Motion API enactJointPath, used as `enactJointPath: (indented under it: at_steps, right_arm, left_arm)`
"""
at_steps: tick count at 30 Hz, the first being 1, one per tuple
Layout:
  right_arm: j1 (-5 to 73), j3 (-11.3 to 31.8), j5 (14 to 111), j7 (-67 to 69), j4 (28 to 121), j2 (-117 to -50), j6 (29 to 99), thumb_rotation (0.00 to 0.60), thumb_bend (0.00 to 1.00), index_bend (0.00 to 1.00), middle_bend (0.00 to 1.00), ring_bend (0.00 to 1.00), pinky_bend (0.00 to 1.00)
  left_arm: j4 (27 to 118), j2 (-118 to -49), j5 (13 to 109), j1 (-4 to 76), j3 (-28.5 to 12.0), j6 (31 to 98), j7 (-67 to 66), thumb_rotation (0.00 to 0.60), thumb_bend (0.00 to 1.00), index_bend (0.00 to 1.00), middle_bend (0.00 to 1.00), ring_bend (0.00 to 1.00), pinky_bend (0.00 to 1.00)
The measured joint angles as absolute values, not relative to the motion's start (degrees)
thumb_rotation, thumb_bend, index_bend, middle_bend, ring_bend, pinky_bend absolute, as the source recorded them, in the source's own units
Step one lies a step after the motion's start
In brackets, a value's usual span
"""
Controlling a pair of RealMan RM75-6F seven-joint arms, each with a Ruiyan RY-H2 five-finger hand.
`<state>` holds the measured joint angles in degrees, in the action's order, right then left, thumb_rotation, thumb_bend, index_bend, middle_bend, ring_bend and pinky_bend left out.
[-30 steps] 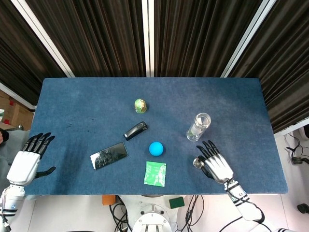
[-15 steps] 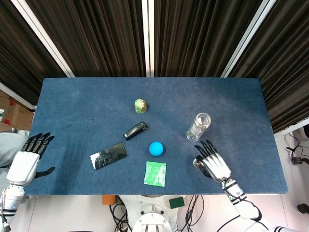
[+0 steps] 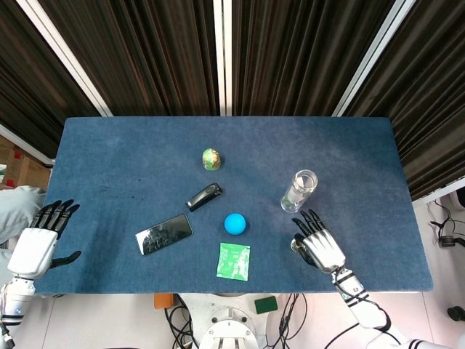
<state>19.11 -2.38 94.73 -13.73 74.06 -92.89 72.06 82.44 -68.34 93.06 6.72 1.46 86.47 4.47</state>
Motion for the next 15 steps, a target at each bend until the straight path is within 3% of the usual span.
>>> enactJointPath:
  at_steps: [15]
  right_arm:
    - [19.03,-2.45,95.00,-13.54,74.09,-92.92,73.31,0.600,0.45,0.63,0.15,0.00,0.00]
  left_arm:
    - [81.92,-68.36,92.95,6.47,1.47,86.73,5.12,0.600,0.04,0.11,0.08,0.05,0.12]
